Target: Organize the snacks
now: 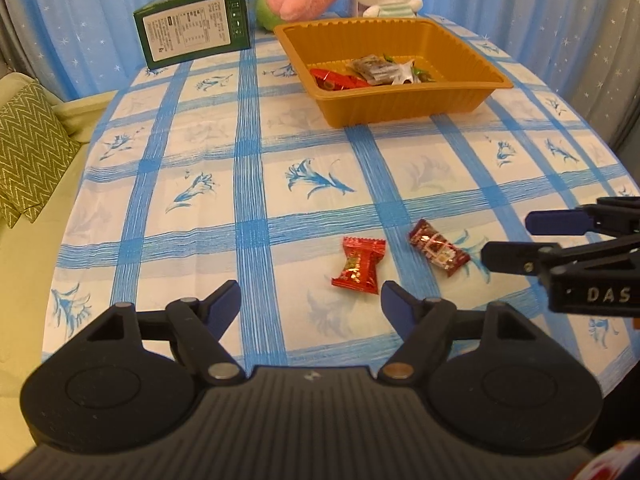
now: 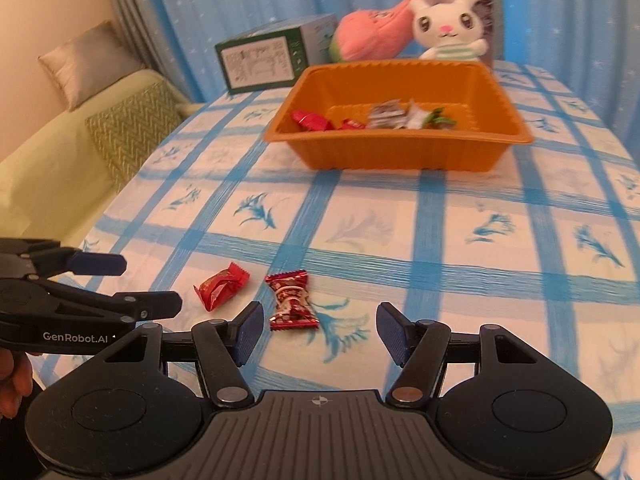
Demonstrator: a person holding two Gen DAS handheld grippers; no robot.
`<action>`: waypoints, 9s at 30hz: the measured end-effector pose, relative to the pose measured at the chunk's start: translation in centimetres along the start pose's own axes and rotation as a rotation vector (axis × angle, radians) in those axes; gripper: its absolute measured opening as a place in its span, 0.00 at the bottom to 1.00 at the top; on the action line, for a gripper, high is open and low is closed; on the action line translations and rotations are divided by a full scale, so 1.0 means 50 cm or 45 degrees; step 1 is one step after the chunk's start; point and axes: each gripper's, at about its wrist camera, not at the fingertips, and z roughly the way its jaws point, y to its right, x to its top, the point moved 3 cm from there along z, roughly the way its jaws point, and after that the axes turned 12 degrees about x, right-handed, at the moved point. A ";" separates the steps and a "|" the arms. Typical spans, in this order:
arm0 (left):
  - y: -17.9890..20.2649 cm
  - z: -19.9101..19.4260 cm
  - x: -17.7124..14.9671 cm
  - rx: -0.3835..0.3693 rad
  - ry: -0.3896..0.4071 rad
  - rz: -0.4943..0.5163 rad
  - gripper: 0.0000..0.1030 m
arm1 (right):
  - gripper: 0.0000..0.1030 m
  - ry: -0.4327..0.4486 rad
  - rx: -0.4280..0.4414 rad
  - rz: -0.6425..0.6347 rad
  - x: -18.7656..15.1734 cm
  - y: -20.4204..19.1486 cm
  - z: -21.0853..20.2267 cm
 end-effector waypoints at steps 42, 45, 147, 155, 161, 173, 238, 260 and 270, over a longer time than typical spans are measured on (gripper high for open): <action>0.066 0.086 0.025 -0.127 -0.030 0.050 0.20 | 0.20 0.044 -0.151 0.111 -0.016 0.105 -0.023; 0.070 0.073 0.023 -0.119 -0.019 0.039 0.17 | 0.20 0.053 -0.148 0.115 -0.014 0.104 -0.027; 0.100 0.139 0.436 -0.174 0.146 -0.093 0.17 | 0.20 0.159 -0.164 0.052 0.366 0.251 0.016; 0.100 0.160 0.443 -0.173 0.133 -0.105 0.17 | 0.20 0.160 -0.166 0.051 0.370 0.254 0.020; 0.099 0.176 0.452 -0.195 0.138 -0.134 0.17 | 0.20 0.163 -0.168 0.052 0.377 0.256 0.021; 0.090 0.175 0.448 -0.166 0.151 -0.113 0.47 | 0.20 0.159 -0.173 0.081 0.372 0.265 0.024; 0.072 -0.128 0.174 0.010 0.187 -0.260 1.00 | 0.70 0.294 -0.172 0.251 0.129 0.100 -0.250; 0.073 -0.291 0.061 0.079 0.221 -0.298 1.00 | 0.70 0.294 -0.206 0.157 0.025 -0.019 -0.363; 0.078 -0.325 0.043 0.073 0.248 -0.274 1.00 | 0.70 0.283 -0.230 0.096 0.013 -0.051 -0.381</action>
